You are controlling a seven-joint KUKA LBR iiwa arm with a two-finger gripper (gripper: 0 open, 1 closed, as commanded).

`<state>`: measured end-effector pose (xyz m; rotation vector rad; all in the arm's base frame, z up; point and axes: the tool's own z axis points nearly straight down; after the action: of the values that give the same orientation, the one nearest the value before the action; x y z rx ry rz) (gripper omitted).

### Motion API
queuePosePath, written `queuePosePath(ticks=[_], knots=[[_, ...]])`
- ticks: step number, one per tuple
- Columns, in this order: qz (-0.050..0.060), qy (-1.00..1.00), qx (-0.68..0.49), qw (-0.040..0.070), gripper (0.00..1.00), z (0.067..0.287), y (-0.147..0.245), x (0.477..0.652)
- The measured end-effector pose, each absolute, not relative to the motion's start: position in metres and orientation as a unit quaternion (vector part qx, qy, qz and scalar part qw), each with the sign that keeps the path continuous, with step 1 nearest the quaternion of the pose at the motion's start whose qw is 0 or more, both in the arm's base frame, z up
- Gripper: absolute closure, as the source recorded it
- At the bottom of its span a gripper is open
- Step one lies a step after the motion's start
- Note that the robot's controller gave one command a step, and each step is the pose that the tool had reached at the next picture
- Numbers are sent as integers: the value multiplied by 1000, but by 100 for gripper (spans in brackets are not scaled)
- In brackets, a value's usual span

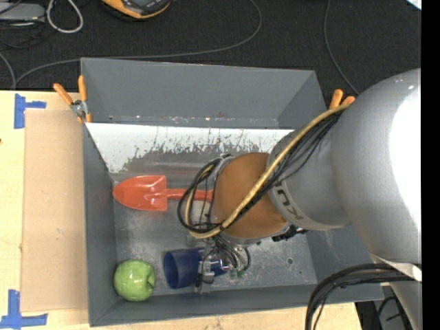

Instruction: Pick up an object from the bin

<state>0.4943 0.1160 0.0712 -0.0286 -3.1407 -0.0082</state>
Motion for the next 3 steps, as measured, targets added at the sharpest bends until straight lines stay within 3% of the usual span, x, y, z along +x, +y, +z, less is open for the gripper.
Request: queuePosePath(ticks=[1,2,3], knots=[[-2,-999,54,1,0,55,114,494],[-1,-1000,13,3,0,76,113,487],[-2,-998,68,2,0,69,120,493]])
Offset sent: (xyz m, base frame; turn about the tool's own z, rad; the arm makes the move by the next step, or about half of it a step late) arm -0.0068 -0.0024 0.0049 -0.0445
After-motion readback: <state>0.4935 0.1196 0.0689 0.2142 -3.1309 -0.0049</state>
